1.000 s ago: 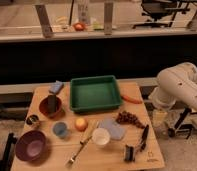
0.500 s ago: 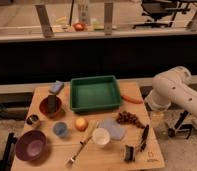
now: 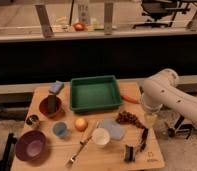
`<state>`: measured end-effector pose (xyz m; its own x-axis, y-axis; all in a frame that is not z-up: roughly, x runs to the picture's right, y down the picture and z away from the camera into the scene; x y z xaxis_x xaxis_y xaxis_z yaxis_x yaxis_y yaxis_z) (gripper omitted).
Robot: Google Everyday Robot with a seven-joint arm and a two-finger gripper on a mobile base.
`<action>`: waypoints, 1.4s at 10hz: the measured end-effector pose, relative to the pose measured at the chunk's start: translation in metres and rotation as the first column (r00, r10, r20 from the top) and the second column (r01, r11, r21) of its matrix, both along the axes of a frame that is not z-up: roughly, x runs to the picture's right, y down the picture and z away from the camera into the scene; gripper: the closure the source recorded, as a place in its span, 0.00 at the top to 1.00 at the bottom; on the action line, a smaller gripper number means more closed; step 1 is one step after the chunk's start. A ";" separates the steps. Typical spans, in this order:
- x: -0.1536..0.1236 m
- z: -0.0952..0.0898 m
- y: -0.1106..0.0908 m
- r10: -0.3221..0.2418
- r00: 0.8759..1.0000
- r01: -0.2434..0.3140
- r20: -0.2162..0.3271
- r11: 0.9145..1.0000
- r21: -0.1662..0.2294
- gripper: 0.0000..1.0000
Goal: Place grapes in plastic cup
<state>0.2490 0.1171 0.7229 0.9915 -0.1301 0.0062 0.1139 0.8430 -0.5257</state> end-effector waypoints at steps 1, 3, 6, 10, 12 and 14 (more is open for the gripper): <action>-0.005 0.004 0.000 -0.014 1.000 0.014 0.005 1.000 0.004 0.80; -0.014 0.012 0.000 -0.035 0.999 0.034 0.014 0.999 0.010 0.80; -0.020 0.019 0.001 -0.046 0.999 0.045 0.026 0.999 0.017 0.80; -0.032 0.033 0.001 -0.030 0.998 0.028 0.054 0.999 0.037 0.80; -0.033 0.039 0.002 -0.020 0.998 0.017 0.063 0.999 0.042 0.80; -0.034 0.047 0.004 -0.011 0.997 0.008 0.073 0.999 0.049 0.80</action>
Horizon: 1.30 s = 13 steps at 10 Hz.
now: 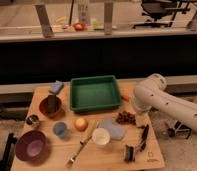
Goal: Place grapes in plastic cup
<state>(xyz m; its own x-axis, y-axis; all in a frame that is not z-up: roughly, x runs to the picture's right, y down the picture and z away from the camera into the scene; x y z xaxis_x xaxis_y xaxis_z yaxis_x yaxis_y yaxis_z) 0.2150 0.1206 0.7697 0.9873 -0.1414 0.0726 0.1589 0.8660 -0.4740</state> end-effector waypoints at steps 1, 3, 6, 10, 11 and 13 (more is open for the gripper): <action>0.000 0.002 0.000 0.004 1.000 -0.004 0.003 1.000 0.002 0.80; 0.001 0.008 0.001 0.016 1.000 -0.016 0.009 1.000 0.004 0.80; 0.001 0.018 0.002 0.031 0.999 -0.031 0.018 1.000 0.005 0.80; 0.007 0.029 0.003 0.049 0.998 -0.049 0.035 0.999 0.002 0.80; 0.007 0.032 0.003 0.050 0.998 -0.051 0.040 0.999 0.002 0.80; 0.009 0.036 0.003 0.052 0.997 -0.052 0.051 0.999 0.000 0.80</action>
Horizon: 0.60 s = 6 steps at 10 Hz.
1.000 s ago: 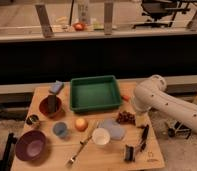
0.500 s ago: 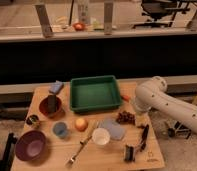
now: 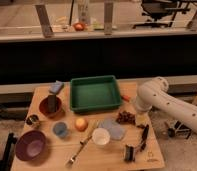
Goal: Place grapes in plastic cup
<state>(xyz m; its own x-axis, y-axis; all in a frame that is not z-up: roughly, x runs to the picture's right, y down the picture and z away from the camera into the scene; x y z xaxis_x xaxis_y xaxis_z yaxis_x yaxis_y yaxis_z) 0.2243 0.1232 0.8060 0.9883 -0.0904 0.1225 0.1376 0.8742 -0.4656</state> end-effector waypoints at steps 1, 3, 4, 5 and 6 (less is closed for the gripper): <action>0.001 0.002 0.000 -0.002 1.000 0.002 0.006 1.000 -0.001 0.80; 0.002 0.005 0.001 -0.007 1.000 0.007 0.023 1.000 -0.008 0.80; 0.003 0.007 0.002 -0.007 1.000 0.007 0.030 1.000 -0.011 0.80; 0.004 0.009 0.002 -0.007 0.999 0.007 0.038 1.000 -0.013 0.80; 0.005 0.011 0.004 -0.007 0.999 0.008 0.046 1.000 -0.017 0.80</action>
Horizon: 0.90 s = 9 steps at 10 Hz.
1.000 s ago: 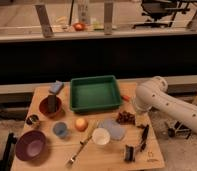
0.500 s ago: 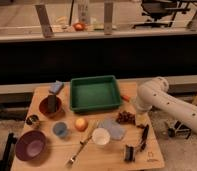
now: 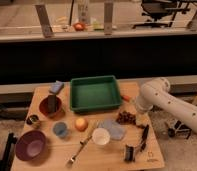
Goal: Place grapes in plastic cup
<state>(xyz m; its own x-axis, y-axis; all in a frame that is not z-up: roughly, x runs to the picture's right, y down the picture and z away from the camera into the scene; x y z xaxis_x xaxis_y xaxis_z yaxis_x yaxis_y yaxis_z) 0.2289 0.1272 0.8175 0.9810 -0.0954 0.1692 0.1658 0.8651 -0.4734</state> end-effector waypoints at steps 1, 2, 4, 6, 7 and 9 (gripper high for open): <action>0.000 0.002 0.002 -0.002 1.000 0.002 0.007 1.000 -0.003 0.80; 0.001 0.004 0.003 -0.004 1.000 0.004 0.014 1.000 -0.006 0.80; 0.002 0.007 0.007 -0.001 1.000 0.002 0.027 1.000 -0.016 0.80; 0.002 0.011 0.012 -0.001 0.999 0.002 0.036 1.000 -0.024 0.80; 0.003 0.012 0.013 -0.003 0.999 0.004 0.041 1.000 -0.026 0.80; 0.004 0.018 0.019 -0.008 0.998 0.010 0.056 0.999 -0.040 0.80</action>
<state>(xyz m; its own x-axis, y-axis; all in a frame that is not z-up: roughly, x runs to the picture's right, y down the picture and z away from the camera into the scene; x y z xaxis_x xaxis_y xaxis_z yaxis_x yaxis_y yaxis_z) 0.2330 0.1465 0.8355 0.9690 -0.0961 0.2274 0.2005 0.8437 -0.4979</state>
